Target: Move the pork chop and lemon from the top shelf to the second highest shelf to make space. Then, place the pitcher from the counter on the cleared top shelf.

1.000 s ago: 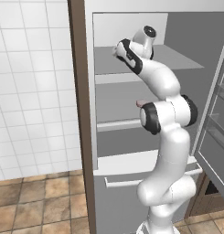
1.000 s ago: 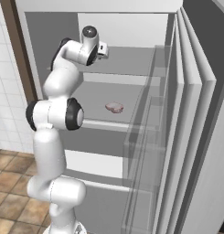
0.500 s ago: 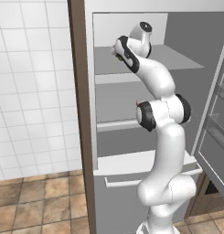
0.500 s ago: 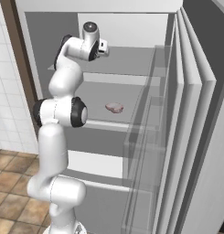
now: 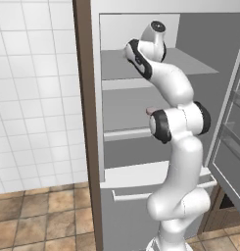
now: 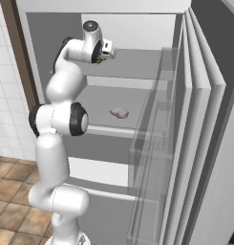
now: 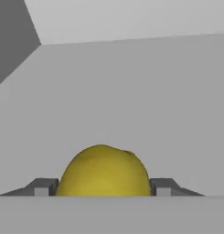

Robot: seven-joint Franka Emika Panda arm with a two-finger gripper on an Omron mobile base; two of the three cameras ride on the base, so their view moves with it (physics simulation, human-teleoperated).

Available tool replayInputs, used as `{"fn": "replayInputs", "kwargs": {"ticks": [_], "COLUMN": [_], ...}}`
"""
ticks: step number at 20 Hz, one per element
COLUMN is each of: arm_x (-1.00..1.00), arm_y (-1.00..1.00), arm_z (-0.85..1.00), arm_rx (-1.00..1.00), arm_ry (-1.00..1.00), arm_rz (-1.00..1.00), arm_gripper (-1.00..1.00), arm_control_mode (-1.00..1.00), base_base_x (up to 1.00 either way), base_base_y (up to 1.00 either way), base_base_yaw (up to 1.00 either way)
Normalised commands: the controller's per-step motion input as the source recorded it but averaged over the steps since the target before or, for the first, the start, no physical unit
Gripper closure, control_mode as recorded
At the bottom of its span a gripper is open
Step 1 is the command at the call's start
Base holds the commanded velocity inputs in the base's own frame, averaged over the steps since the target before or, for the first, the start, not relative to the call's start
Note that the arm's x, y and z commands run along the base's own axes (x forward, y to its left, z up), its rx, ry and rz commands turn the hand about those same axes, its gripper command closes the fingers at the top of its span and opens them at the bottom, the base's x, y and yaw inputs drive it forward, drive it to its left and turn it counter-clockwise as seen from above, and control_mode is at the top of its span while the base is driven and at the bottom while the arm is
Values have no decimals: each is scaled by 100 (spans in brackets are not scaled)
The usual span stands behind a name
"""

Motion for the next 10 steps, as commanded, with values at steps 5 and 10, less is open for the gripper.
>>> {"fn": "replayInputs", "kwargs": {"ticks": [5, 10], "arm_x": [-27, -83], "arm_y": [-23, -27], "arm_z": [-41, 22], "arm_rx": [0, 0], "arm_ry": [-35, -11], "arm_rz": [-8, -2], "arm_gripper": [100, 100], "arm_control_mode": [-100, -100], "base_base_x": [0, 0], "base_base_y": [0, 0], "base_base_yaw": [0, 0]}}
